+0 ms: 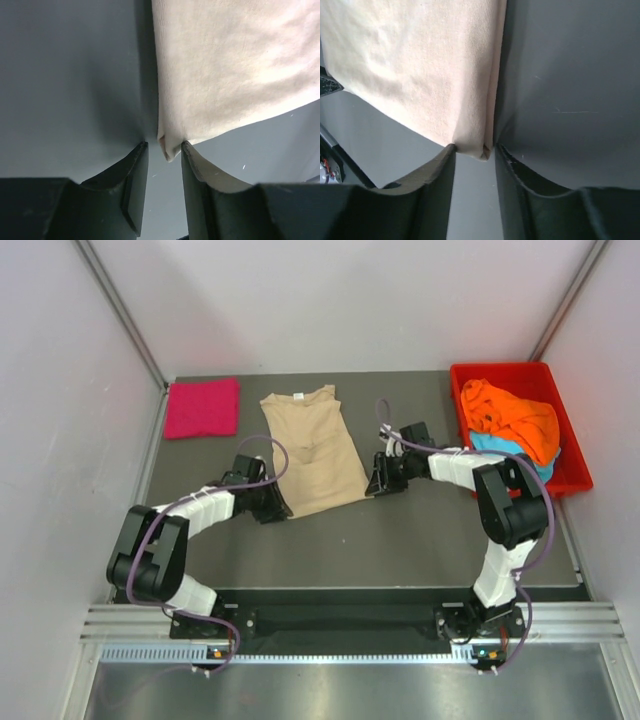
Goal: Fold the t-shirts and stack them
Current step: Fold the tshirt
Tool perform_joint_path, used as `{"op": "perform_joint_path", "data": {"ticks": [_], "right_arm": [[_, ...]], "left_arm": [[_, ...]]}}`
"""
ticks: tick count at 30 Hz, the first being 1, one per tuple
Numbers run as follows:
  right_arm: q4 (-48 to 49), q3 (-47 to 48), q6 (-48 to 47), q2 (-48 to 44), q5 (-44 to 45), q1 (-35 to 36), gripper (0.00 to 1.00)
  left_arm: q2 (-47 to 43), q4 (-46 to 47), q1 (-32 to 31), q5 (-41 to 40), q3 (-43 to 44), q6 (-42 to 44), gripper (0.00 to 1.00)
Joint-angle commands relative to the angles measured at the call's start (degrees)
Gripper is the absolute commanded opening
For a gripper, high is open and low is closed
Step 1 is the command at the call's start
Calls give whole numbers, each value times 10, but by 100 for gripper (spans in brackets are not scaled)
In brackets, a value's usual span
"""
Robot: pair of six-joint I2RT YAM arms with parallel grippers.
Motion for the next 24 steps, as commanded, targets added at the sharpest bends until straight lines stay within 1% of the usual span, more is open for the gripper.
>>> {"op": "perform_joint_path", "data": {"ticks": [1,2,3,4,5,6,10,11,15,16,18,19,20,22,24], "right_arm": [[31,-16,-6,1,-10,11,36],[33,-19,-5,0,-11,13,31],[33,-21,-3,-1,-11,14,18],[34,-28,-1,-3,-8,14,9],[35,-34,4,-11,-2,14,1],[38,-42,15,-19,2,14,0],[65,-126,63,-77,38,23,0],[64,-141,70,-107,53,36,0],[39,-217,124,-186,134,71,0],[22,-247,133,-201,166,80,0],[8,-276,158,-246,190,103,0],[-3,-302,169,-262,207,110,0],[-10,-314,178,-293,216,123,0],[-30,-346,203,-325,244,133,0],[-30,-364,221,-364,244,144,0]], "left_arm": [[20,14,-4,-22,8,5,38],[20,12,-4,-25,10,5,34],[21,8,-4,-26,12,11,24],[23,-3,-4,-24,20,12,15],[23,-13,-4,-23,25,13,8],[22,-22,-4,-20,29,19,0],[-10,-77,-22,-26,35,23,0],[-19,-94,-29,-32,32,24,0],[-61,-147,-60,-55,9,24,0],[-80,-157,-68,-63,-3,24,0],[-100,-177,-72,-64,-17,22,0],[-116,-180,-80,-63,-29,20,0],[-123,-180,-89,-63,-33,17,0],[-127,-182,-105,-60,-43,-2,0],[-120,-179,-112,-53,-52,-9,0]]}}
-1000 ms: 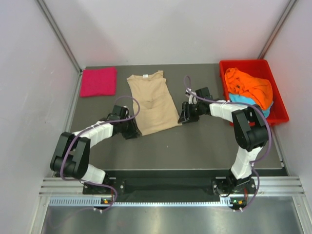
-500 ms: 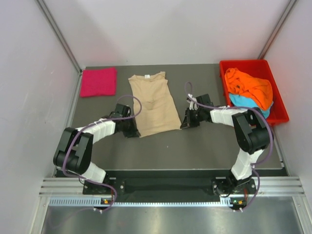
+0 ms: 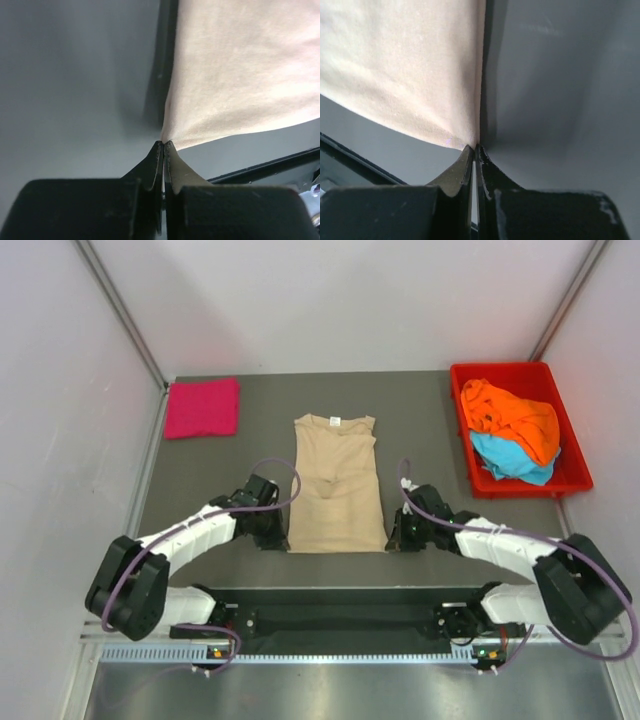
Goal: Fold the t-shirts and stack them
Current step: Fold the tshirt
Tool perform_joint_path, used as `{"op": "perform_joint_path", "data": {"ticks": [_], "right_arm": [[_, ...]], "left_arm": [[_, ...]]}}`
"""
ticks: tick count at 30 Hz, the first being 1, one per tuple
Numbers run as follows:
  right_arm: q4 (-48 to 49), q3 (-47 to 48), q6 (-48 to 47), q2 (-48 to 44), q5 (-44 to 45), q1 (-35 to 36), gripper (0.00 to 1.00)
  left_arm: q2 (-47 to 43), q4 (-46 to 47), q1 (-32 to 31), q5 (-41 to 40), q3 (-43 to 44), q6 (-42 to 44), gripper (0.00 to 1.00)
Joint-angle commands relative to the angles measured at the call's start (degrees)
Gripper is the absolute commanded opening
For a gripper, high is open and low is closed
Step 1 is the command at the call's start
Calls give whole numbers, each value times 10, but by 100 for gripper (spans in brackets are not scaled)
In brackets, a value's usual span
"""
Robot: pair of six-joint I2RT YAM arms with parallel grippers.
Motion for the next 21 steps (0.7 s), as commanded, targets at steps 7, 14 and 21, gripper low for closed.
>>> {"op": "perform_joint_path", "data": {"ticks": [7,14,21], "right_arm": [[-57,-65,72,-99,61,50,21],[-137,25,37,-127,117,48,40],[-97,89,6,-52,88,48,34]], "left_arm": [[-12,-34,-50,-10,-26,-47,27],[-9,-75,-5,-139,114,-6,32],[147,58,121,-46,291,60,31]]}}
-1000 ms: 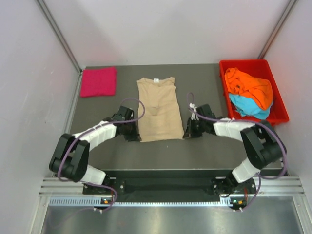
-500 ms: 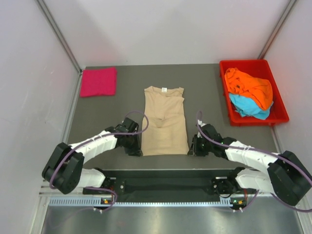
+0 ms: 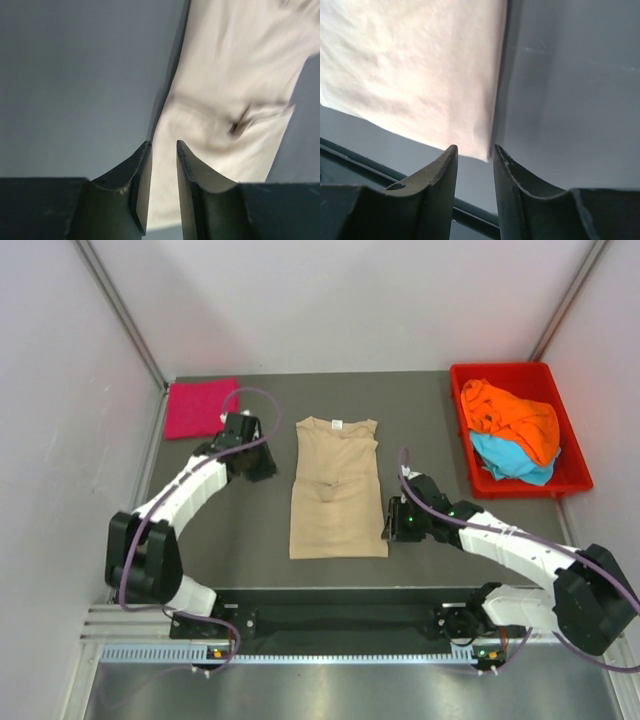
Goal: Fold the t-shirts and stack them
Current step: Fold the tshirt
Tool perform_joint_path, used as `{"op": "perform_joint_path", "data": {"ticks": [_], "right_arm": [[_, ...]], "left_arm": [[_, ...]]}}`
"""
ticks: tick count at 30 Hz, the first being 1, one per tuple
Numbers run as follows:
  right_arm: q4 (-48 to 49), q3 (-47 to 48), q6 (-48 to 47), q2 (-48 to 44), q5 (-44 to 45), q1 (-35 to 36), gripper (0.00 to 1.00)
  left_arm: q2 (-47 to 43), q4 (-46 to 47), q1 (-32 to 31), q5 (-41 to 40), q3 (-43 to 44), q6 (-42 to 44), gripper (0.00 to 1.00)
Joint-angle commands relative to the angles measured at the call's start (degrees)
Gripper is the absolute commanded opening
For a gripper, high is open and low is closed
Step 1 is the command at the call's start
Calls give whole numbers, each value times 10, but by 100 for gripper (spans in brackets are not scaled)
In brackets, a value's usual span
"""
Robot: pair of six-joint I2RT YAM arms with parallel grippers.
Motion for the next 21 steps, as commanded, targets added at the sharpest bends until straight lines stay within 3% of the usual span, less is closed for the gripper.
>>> {"op": "perform_joint_path", "data": {"ticks": [1,12,21], "right_arm": [[25,21,-21,17,-9,5,34],[77,13,-43,66,-29,7,28],[73,8,-44,71,-28,7,27]], "left_arm": [[86,86,27,36,81,50,31],[419,152,57,128,373,77,27],[554,145,74,116,518,75,27]]}}
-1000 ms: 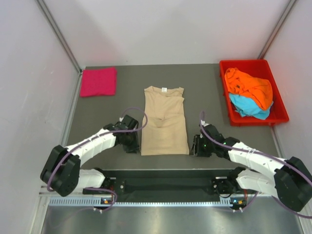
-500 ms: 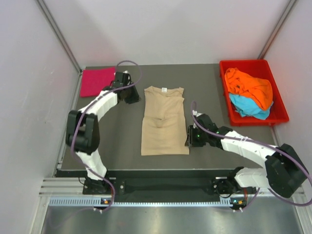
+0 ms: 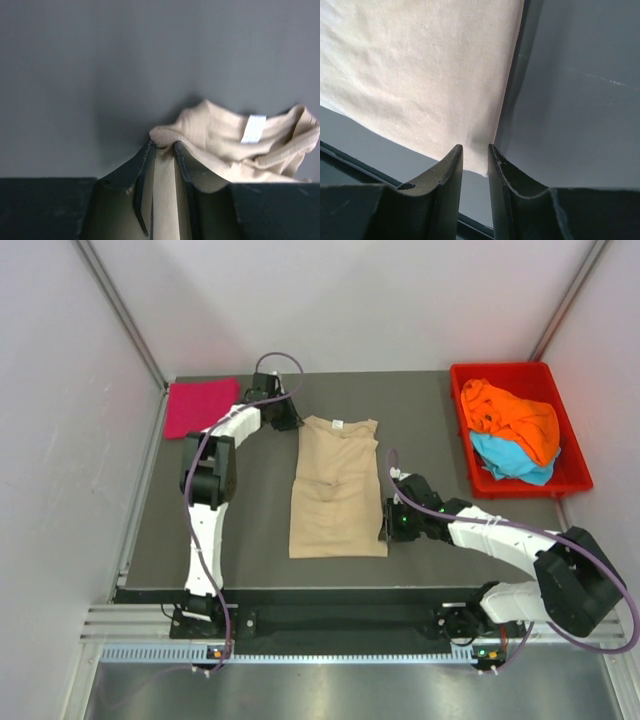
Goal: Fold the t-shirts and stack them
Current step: Fold the tshirt
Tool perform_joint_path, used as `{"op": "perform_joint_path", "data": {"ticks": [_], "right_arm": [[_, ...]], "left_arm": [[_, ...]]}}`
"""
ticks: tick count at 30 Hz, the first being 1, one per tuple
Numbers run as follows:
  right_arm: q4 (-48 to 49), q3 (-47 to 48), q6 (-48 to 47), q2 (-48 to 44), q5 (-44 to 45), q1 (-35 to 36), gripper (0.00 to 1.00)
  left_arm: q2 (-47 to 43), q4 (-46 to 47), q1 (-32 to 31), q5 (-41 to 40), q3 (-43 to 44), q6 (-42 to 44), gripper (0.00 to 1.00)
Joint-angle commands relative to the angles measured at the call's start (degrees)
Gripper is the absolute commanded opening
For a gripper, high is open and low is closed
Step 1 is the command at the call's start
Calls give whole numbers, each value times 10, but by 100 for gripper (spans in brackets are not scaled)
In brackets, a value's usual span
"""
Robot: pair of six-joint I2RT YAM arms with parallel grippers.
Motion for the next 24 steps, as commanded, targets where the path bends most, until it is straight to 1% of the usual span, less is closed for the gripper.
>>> {"op": "perform_joint_path", "data": {"ticks": [1,2,5,10,13,14,15,17,18,19,21,22,23,24], "right_arm": [[21,5,-11,4,4,7,27],[17,5,-11,5,6,6,27],[13,3,-12,13,16,7,27],[-3,13,-3,19,23,7,27],[-21,22,15,-6,36,7,34],[-35,27,23,-11,42,7,41],[-44,31,35,-15,55,7,43],[-56,32,81,-25,70,7,50],[-52,27,98,-32,69,8,51],[-45,19,138,-35,68,9,53],[-19,-4,177,-41,64,13,57],[3,-11,215,-40,61,14,57],[8,-23,235,-37,61,14,60],[11,-24,258,-35,61,17,61]], "left_arm": [[38,6,12,-8,64,7,27],[47,-2,15,-9,94,7,27],[78,-19,16,-13,130,9,27],[87,-47,20,6,155,16,28],[44,-51,28,20,142,30,34],[17,-65,32,23,139,35,36],[3,-74,34,30,139,41,39],[-40,-113,41,40,135,51,41],[-58,-129,42,39,128,51,42],[-75,-141,42,34,117,50,42],[-133,-179,42,10,51,51,41],[-154,-195,42,-8,-10,43,41],[-198,-208,41,-23,-49,40,41],[-222,-220,41,-48,-87,37,41]]}}
